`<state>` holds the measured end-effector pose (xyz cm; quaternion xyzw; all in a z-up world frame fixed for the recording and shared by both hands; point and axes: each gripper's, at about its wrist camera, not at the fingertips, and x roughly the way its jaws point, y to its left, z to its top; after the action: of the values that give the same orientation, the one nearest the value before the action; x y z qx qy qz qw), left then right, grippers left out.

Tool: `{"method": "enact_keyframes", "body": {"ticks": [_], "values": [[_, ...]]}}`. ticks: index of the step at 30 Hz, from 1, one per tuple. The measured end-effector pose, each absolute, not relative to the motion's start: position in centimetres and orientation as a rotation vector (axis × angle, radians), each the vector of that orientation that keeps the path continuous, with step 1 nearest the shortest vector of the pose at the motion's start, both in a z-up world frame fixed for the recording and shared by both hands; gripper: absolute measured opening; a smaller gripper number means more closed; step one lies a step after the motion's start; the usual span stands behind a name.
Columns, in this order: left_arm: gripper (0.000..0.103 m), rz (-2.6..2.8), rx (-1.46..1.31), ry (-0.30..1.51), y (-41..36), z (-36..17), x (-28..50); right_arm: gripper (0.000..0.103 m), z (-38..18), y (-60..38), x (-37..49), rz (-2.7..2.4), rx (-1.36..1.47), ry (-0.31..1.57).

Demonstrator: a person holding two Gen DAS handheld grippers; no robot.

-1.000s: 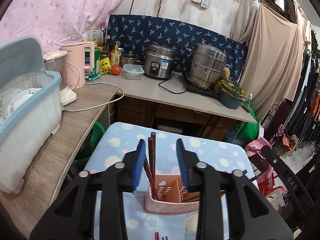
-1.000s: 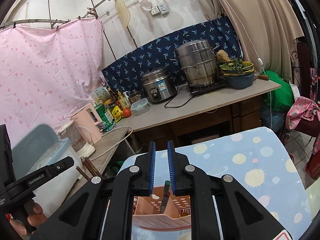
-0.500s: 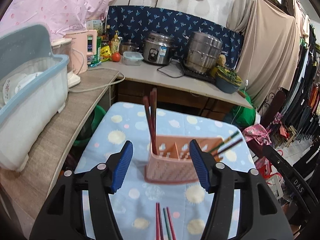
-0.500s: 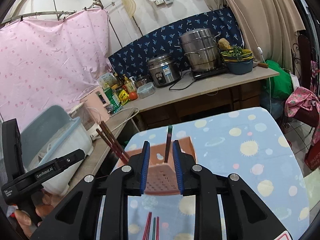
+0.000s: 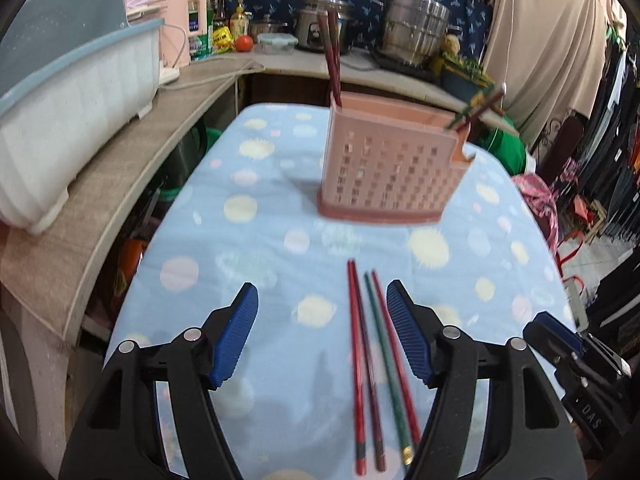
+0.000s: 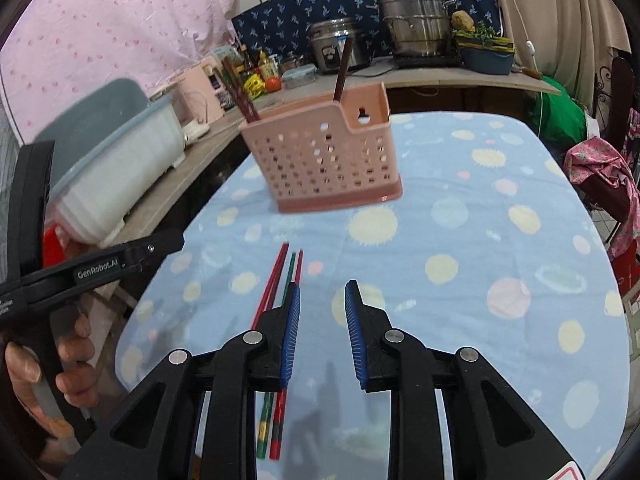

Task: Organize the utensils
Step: 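Move both open tools back down to the remaining chopsticks, then grasp a red chopstick with the left tool while the right tool grasps another red one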

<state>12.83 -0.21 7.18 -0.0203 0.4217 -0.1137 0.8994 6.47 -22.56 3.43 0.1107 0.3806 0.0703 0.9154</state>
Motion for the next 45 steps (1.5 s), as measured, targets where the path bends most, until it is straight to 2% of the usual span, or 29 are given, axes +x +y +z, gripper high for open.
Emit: {"method": "enact_keyframes", "body": {"ticks": [10,24,29,33,45], "values": [[0.063,-0.221,0.007,0.965,0.5,1.5,9.2,0.023,-3.4,-18.3,2.8,0.227,0.123,0.962],[0.063,-0.235,0.027,0.998,0.4,-0.3,7.2,0.023,-4.5,-16.8,2.6,0.247,0.081,0.985],[0.063,-0.248,0.031,1.013,0.2,-0.8,6.7,0.019,-4.8,-16.6,2.7,0.234,0.052,0.983],[0.063,-0.265,0.037,1.017,-0.2,-1.0,6.4,0.008,-4.9,-17.0,2.8,0.210,0.057,0.978],[0.063,-0.305,0.049,1.063,-1.0,-2.2,5.7,0.007,-5.0,-18.8,2.7,0.147,0.117,0.966]]}}
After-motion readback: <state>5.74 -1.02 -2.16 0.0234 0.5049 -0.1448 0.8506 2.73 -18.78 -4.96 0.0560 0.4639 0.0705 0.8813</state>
